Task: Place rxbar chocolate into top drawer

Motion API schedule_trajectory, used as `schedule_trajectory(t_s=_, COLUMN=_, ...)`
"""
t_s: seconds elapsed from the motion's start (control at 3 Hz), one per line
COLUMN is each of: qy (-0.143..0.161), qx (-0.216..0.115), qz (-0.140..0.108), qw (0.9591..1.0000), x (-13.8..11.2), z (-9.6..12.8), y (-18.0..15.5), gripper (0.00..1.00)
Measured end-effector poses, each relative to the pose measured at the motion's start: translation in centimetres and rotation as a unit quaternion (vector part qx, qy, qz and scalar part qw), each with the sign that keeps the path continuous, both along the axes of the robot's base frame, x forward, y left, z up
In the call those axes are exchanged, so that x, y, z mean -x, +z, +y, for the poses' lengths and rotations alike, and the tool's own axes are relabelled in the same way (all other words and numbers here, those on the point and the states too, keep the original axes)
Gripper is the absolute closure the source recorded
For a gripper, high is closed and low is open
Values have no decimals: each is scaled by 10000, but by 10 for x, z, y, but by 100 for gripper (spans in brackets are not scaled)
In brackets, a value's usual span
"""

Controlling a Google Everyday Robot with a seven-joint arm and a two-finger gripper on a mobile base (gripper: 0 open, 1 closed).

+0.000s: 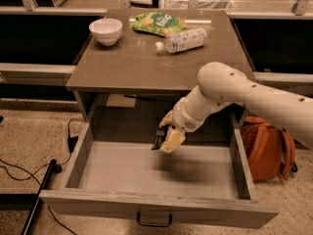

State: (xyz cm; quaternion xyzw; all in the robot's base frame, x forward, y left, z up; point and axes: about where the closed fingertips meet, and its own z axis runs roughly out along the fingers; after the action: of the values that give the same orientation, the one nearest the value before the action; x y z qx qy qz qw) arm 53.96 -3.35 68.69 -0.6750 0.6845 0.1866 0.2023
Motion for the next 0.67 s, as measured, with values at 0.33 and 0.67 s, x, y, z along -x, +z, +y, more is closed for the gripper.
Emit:
schedule_trajectory(t_s=0.33, qy=-639, qx=-349, qz=-294, qw=9969, x=-27, z=-10, y=-9, gripper=4)
schedule_trajectory(t_s=0.67, qy=-564, qx=-1138, qz=-536, qw=9904, x=-48, z=-27, y=4, gripper=0)
